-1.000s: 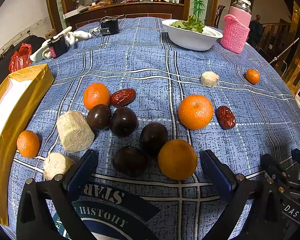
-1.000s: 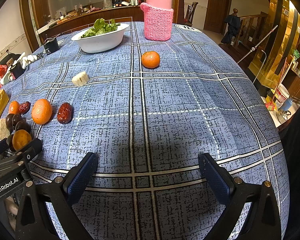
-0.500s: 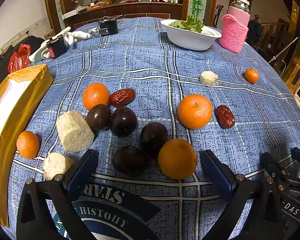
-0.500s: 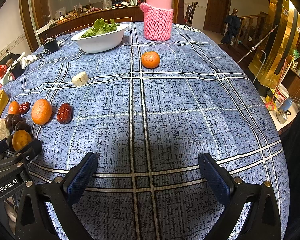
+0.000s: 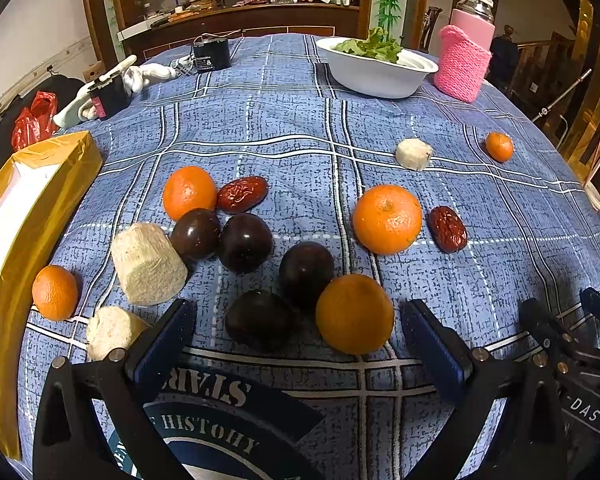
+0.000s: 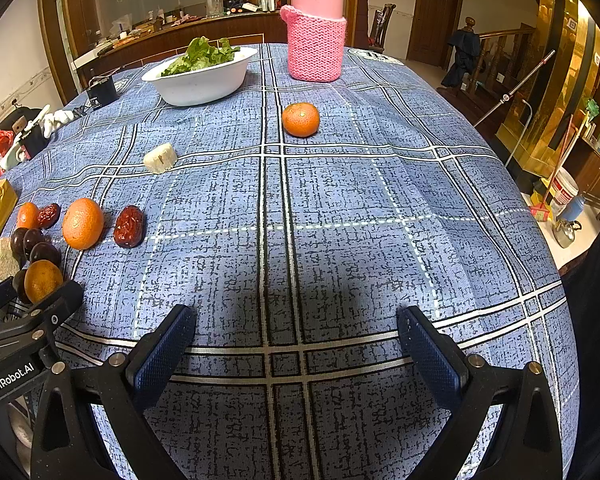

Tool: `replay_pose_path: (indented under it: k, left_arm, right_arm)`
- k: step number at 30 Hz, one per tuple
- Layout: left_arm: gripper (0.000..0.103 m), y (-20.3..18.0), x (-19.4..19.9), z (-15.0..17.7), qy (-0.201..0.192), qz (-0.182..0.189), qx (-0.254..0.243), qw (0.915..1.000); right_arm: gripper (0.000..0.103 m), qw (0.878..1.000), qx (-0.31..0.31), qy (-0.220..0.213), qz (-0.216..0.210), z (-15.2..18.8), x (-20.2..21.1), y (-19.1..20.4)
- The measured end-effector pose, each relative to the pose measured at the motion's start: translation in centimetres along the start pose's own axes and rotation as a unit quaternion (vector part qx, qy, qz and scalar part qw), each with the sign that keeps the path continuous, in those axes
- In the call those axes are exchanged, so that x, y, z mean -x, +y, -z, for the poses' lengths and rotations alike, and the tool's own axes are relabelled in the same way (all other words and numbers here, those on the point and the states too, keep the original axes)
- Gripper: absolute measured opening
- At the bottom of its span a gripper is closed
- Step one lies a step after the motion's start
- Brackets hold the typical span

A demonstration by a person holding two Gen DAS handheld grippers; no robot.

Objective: Organize fruits

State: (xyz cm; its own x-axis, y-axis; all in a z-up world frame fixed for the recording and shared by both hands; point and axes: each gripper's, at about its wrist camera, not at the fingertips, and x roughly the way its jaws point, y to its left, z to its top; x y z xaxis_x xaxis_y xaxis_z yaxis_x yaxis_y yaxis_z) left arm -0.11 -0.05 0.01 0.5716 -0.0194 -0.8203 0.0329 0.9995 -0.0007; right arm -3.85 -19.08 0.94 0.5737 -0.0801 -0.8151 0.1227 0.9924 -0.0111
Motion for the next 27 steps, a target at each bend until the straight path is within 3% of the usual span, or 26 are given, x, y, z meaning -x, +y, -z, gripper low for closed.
replay_pose_path:
  k: [6,12,15,17,22,24,27]
  left_arm:
    - [0.103,-0.1,0.0,-0.1,0.005,0.000,-0.005,1.0000]
    - [0.102,0.5,0.6,0.5,0.018,0.026,-0.035,0.9989]
    - [0.094,1.4,2.0,1.4,0.016,0.051,-0.023,0.9983]
    - [0.093,2.6,3.8,1.9,0.001,0.076,-0.012,0.9971]
    - [0.093,7.0,9.8,2.5,-0.081,0.085,0.006,0.9930]
    - [0.093,9.1,10.6,2.4,-0.073,0.102,0.021,0.9919]
    - [0.084,13.0,11.9,3.0,-0.046,0.141,0.057,0.9872]
  right_arm:
    - [0.103,1.000,0.000,0.000,0.000,0.0,0.0,0.0]
    - [0.103,1.000,-0.001,0.000,0.000,0.0,0.0,0.0]
    - [0.103,1.000,-0.001,0.000,0.000,0.0,0.0,0.0]
    - [0.103,1.000,-0.001,0.000,0.000,0.0,0.0,0.0]
    - [0.103,1.000,-0.001,0.000,0.000,0.0,-0.1,0.0]
    - [0.103,1.000,-0.001,0.000,0.000,0.0,-0.1,0.0]
    - [0.103,1.000,-0.001,0.000,0.000,0.0,-0.1,0.0]
